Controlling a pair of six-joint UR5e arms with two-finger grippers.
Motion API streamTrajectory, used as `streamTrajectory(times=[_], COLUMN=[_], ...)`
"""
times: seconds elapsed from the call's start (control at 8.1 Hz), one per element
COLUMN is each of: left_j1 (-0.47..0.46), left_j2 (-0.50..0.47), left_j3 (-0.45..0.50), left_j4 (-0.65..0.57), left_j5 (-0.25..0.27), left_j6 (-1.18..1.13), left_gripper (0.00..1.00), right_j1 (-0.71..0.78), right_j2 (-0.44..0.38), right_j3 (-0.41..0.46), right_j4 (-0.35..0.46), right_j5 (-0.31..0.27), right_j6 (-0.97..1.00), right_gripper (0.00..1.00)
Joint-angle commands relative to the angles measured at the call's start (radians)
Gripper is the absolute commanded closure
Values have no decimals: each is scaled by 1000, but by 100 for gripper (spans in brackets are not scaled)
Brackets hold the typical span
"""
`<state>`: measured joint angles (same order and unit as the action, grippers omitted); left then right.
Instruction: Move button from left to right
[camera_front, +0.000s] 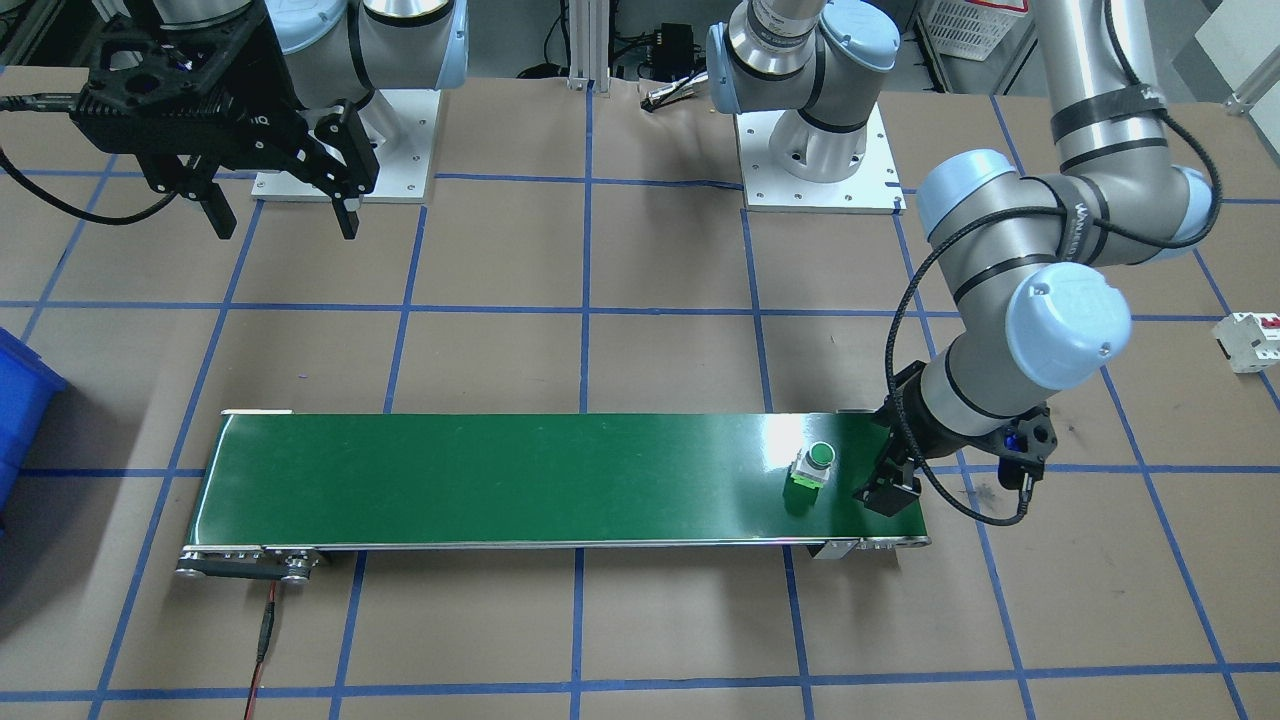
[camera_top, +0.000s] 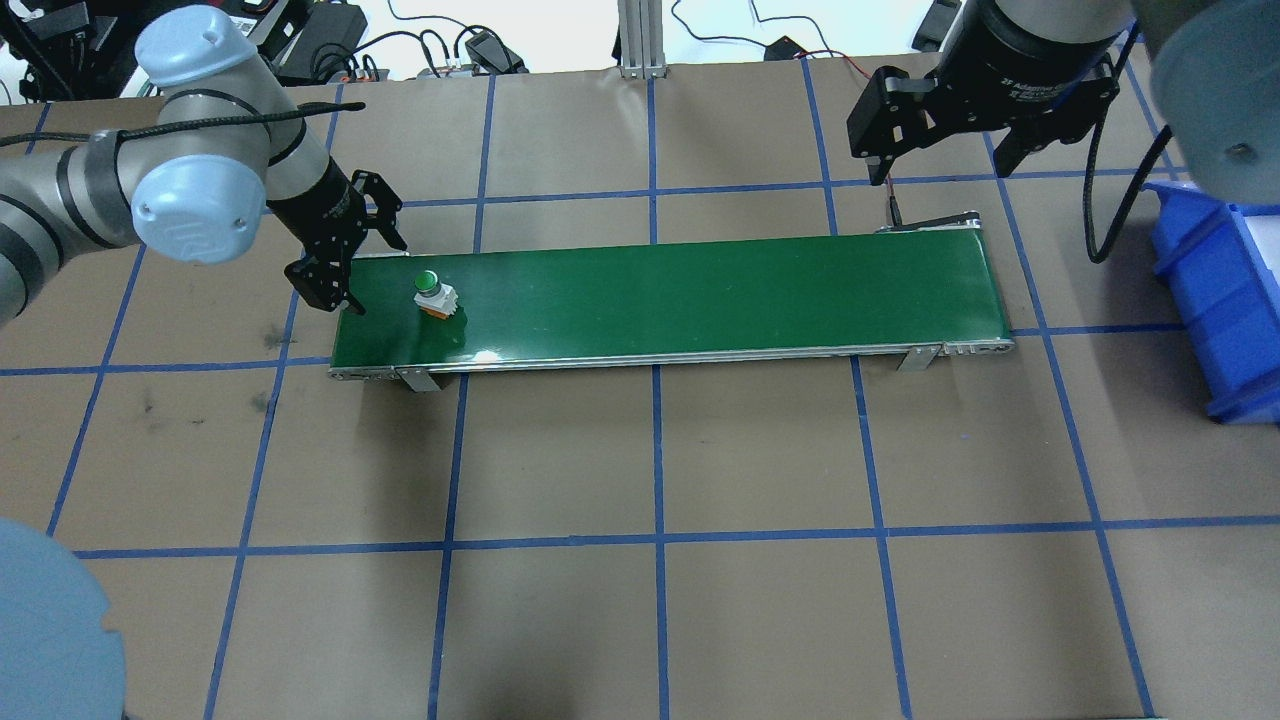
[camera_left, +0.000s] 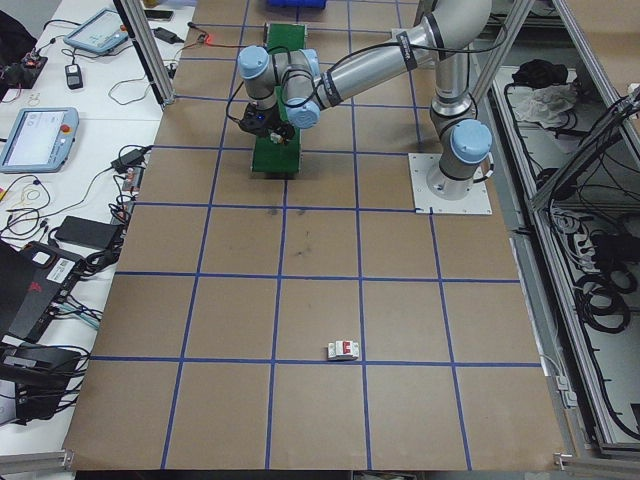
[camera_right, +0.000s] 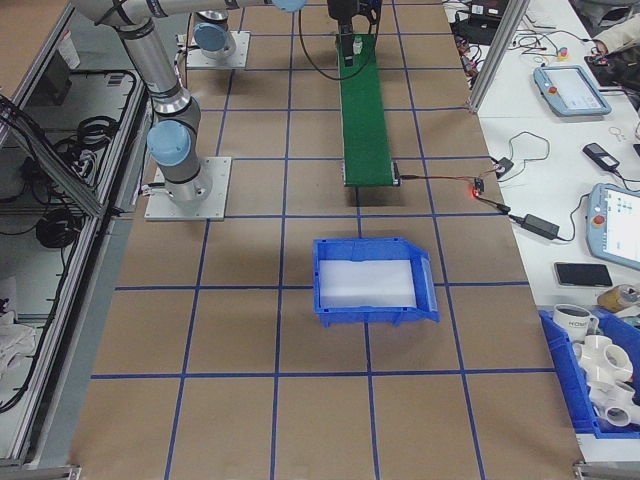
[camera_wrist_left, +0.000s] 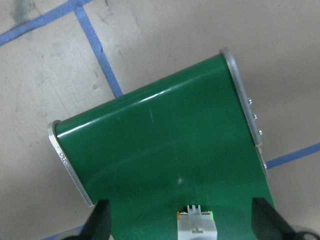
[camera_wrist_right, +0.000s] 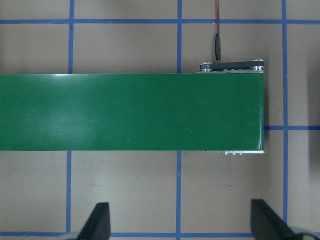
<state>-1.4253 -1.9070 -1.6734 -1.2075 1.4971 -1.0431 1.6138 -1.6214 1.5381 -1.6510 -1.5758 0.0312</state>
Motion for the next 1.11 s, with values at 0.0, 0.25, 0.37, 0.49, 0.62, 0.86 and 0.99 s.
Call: streamTrajectory(times=[0.0, 0.25, 0.37, 0.49, 0.62, 0.86, 0.99], left_j1=[3, 6, 5, 5, 5, -1, -4], left_j2=[20, 77, 100, 123, 135, 158, 183], left_j3=[139, 155, 156, 153, 156, 156, 155], left_j4=[-151, -159, -159, -159, -152, -150, -155], left_j5=[50, 72, 69, 71, 71, 69, 63], left_j6=[61, 185, 230, 352, 532, 726, 799], left_gripper=[0, 0, 0, 0, 0, 0, 0], right_j1=[2, 2, 2, 3, 3, 3, 3], right_j2=[0, 8, 14, 40, 55, 101, 127], right_j3=[-1, -1, -1, -4, -7, -7, -10], right_j4=[-3, -9, -18, -20, -39, -43, -49], right_j5=[7, 26, 57, 60, 62, 62, 62], right_j6=[1, 25, 48, 64, 122, 183, 217], right_gripper=[0, 0, 0, 0, 0, 0, 0])
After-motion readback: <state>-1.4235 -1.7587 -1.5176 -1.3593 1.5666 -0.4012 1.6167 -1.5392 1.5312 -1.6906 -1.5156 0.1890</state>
